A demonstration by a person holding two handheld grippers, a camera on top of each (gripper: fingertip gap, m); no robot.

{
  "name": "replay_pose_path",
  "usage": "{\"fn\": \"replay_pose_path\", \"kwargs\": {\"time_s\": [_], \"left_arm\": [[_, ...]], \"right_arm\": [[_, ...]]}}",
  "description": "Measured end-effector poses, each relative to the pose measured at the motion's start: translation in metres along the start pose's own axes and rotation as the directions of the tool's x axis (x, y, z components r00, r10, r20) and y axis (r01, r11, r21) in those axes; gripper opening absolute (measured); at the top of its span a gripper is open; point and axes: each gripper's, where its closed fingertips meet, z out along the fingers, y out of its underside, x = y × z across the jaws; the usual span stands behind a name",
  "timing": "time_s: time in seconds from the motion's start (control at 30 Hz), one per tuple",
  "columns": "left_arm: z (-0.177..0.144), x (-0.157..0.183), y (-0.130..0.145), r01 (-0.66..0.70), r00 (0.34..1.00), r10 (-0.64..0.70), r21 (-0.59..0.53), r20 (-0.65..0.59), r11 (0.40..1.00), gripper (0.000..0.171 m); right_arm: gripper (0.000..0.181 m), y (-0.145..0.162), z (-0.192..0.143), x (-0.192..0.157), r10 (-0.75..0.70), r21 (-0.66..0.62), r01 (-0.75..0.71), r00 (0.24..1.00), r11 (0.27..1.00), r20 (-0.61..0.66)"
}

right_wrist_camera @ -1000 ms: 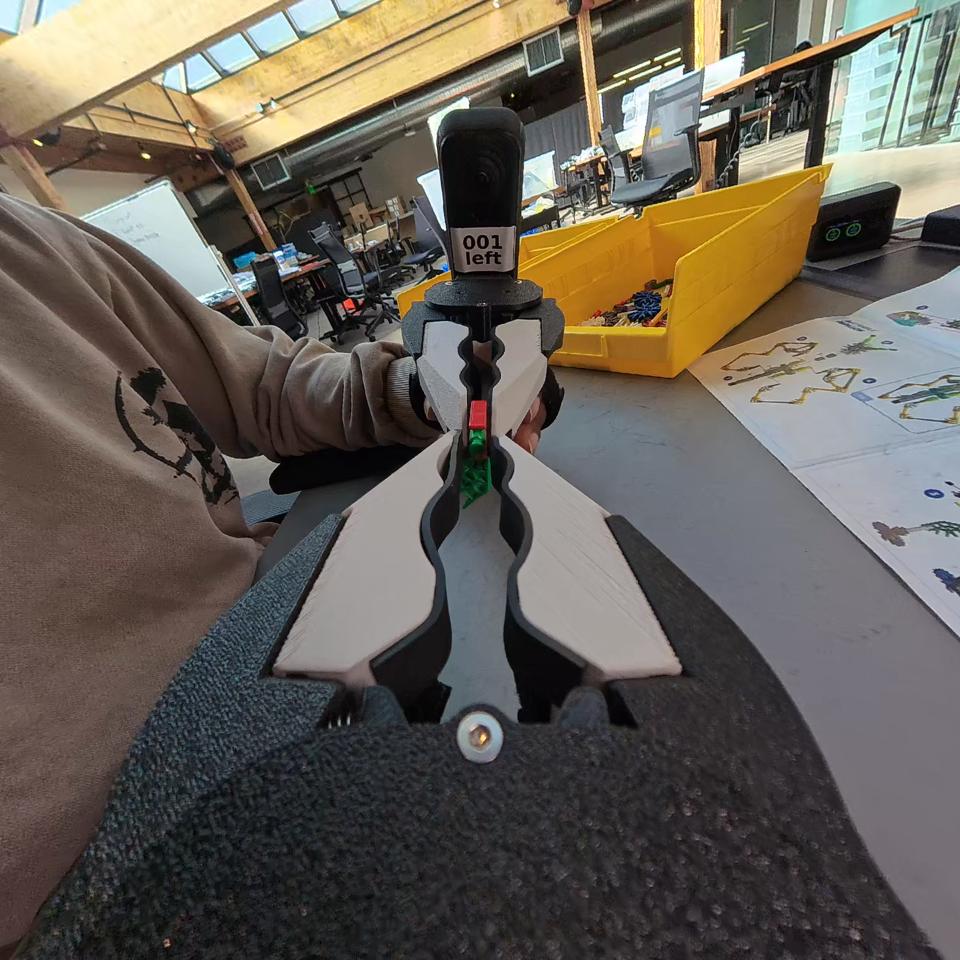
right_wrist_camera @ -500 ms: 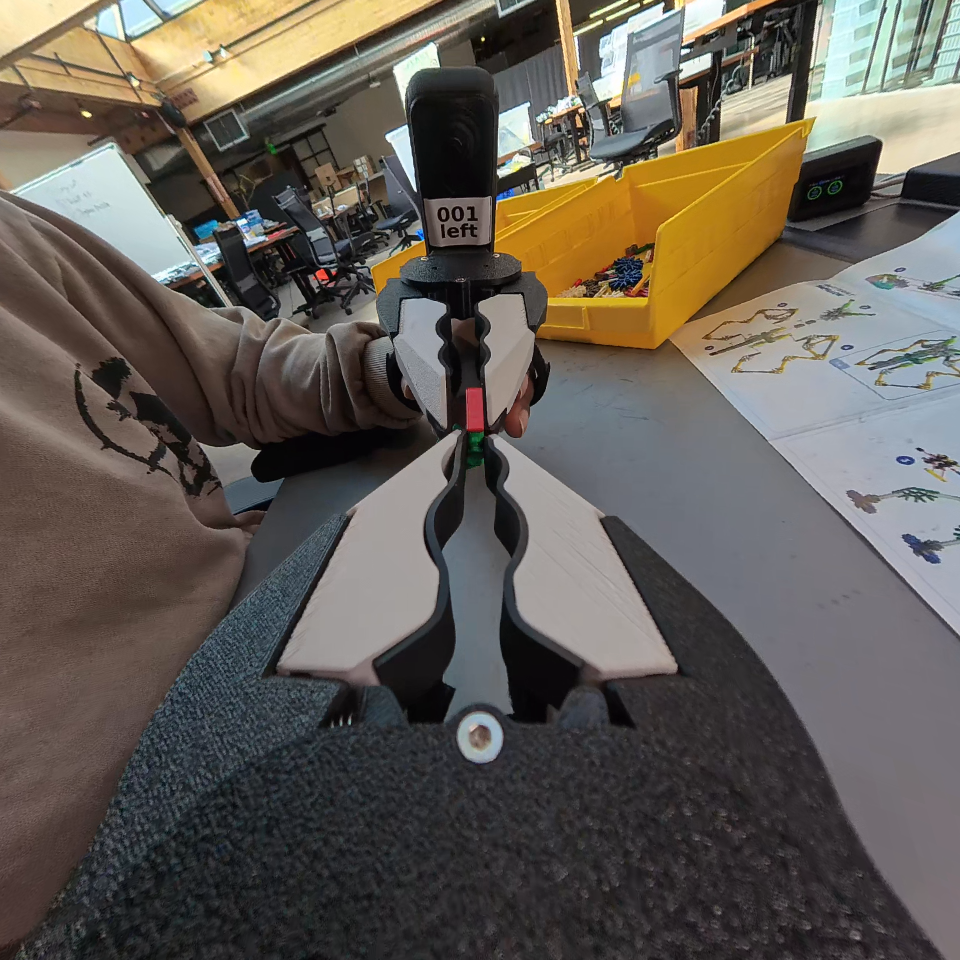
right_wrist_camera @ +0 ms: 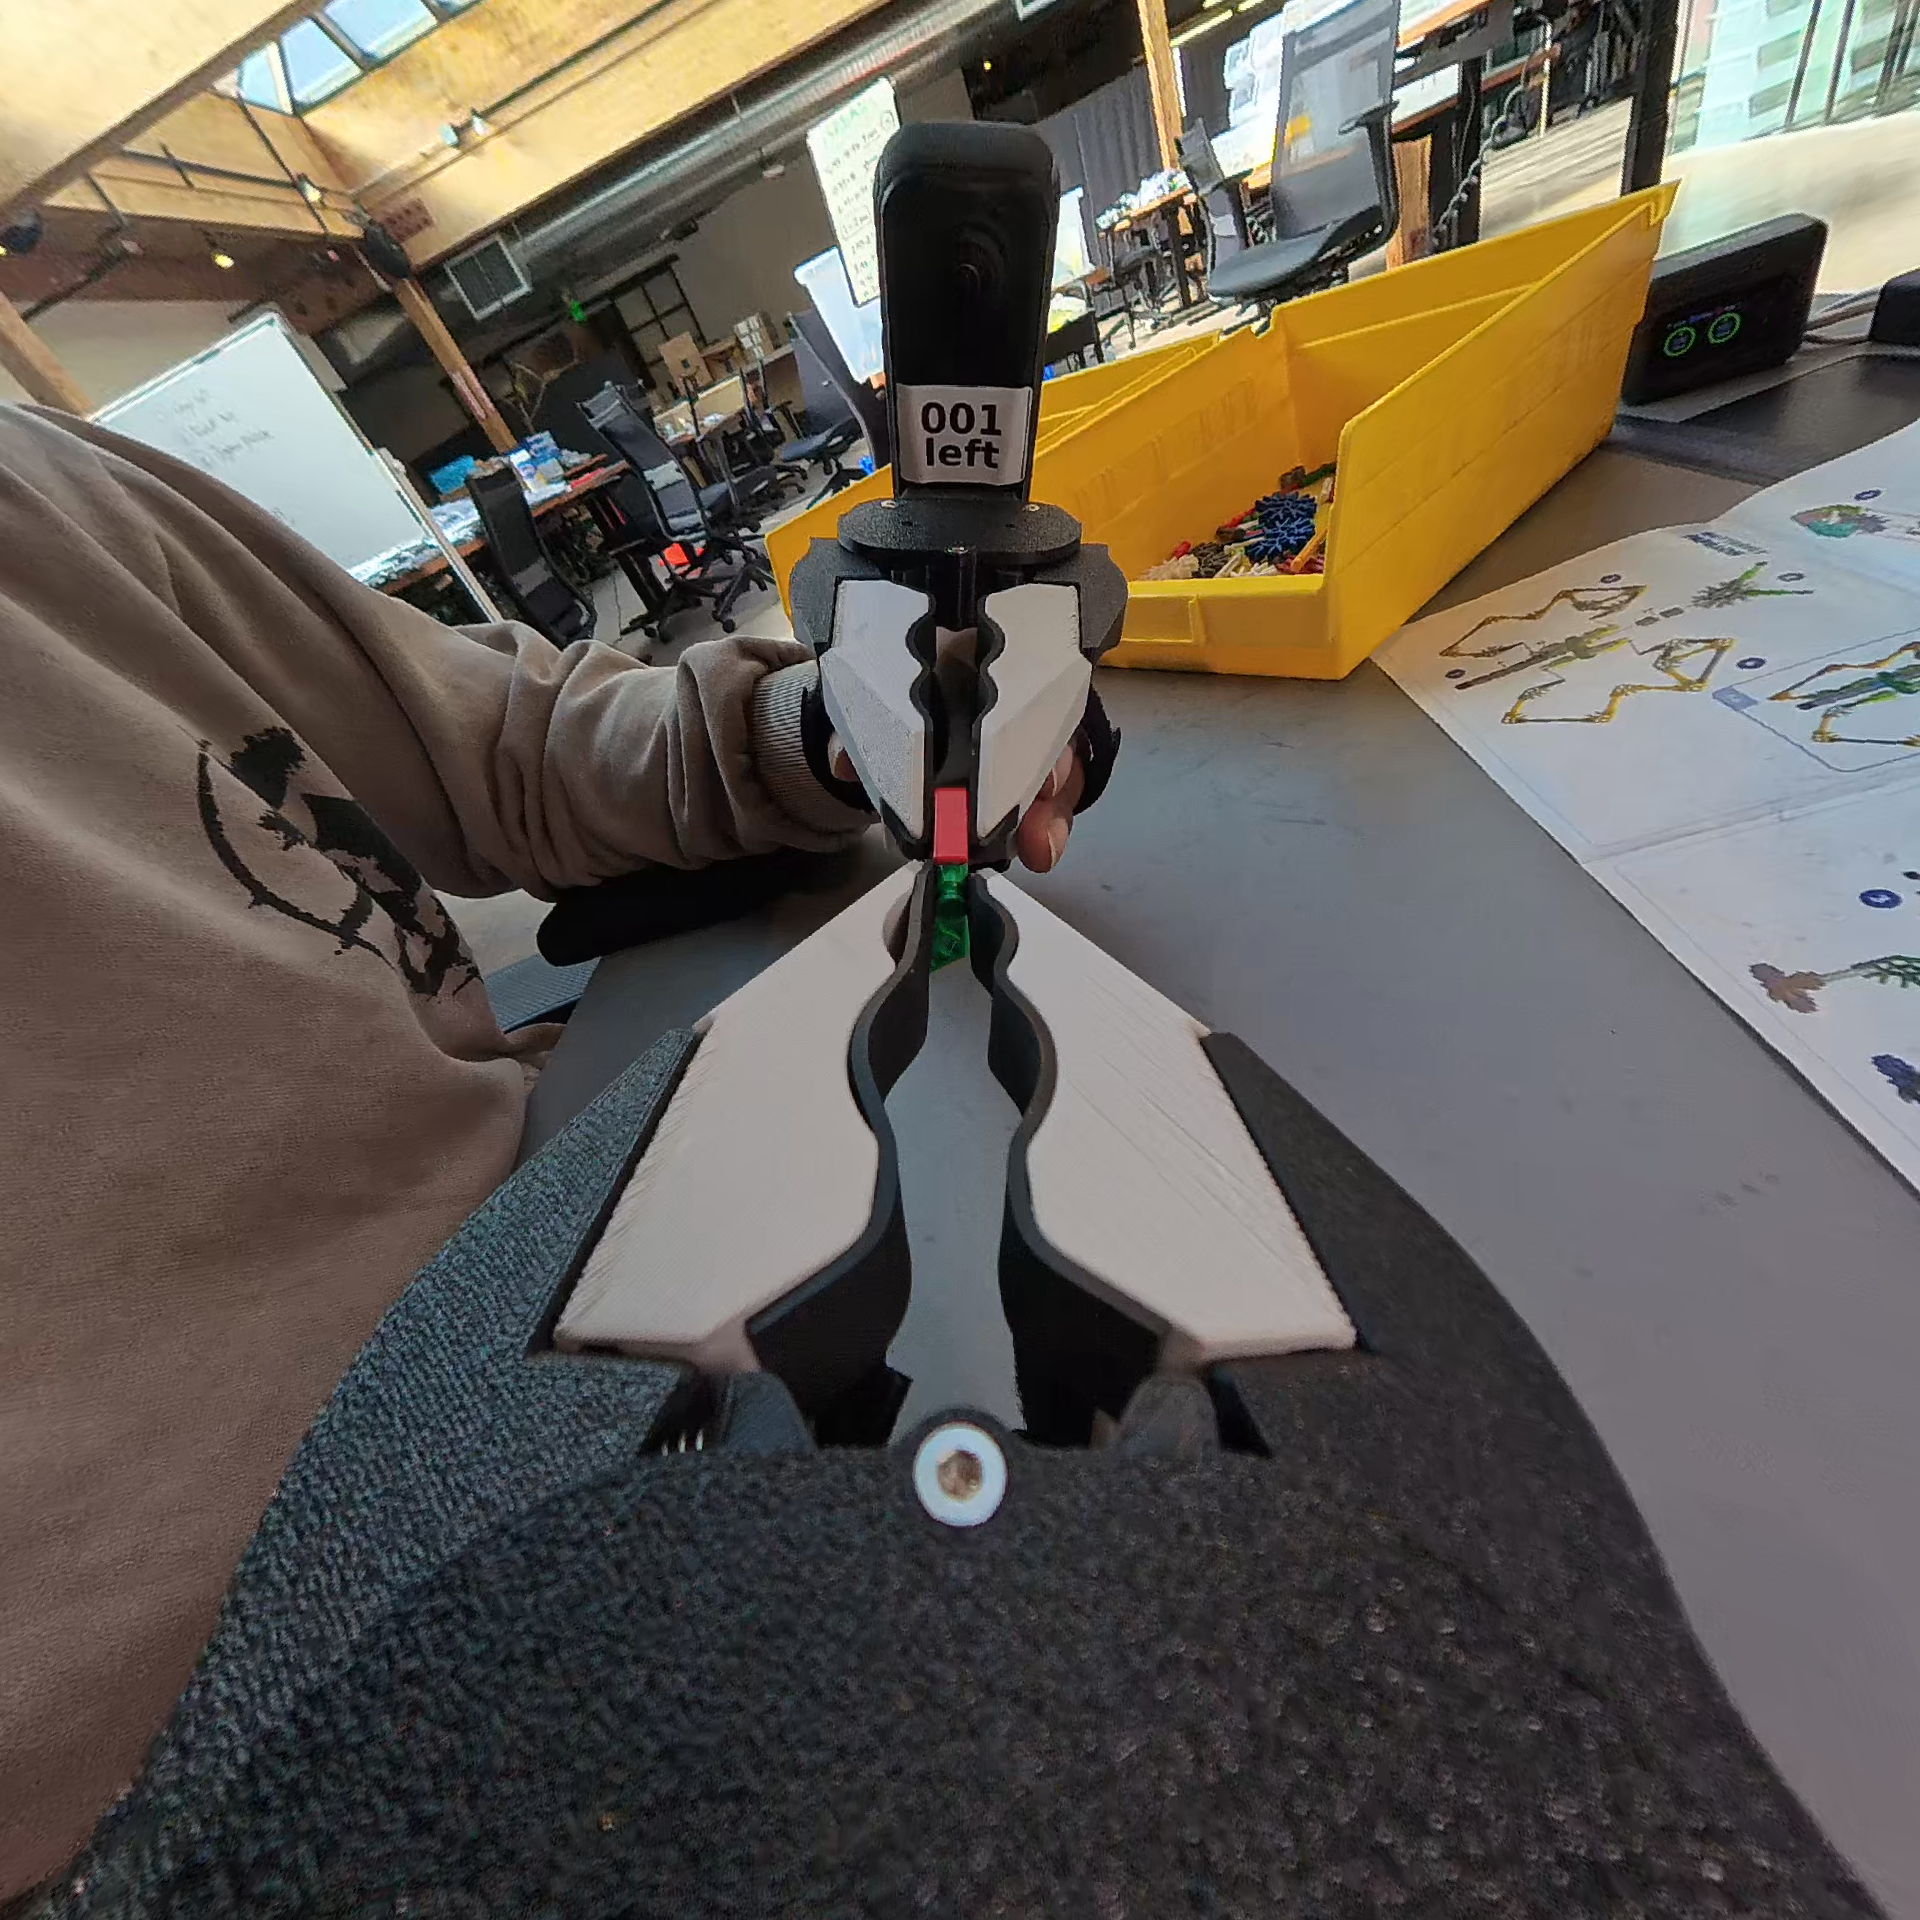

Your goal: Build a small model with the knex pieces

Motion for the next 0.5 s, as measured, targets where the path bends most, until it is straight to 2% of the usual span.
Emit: {"fn": "replay_pose_path", "kwargs": {"time_s": [0.27, 0.4, 0.5], "left_arm": [[0.001, -0.002, 0.003, -0.031, 0.999, 0.031, -0.021, 0.029, 0.999, 0.004], [0.001, -0.013, -0.005, -0.057, 0.991, 0.052, 0.036, 0.123, 0.998, 0.004], [0.001, -0.023, -0.011, -0.132, 0.961, 0.111, 0.065, 0.254, 0.989, 0.004]], "right_arm": [[0.004, 0.001, 0.0, 0.002, -0.014, -0.007, 0.014, 1.0, 1.0, -0.025], [0.004, -0.009, 0.0, 0.014, -0.027, 0.038, 0.033, 0.99, 0.999, -0.141], [0.004, -0.016, -0.002, 0.024, -0.017, 0.084, 0.036, 0.975, 0.996, -0.222]]}}
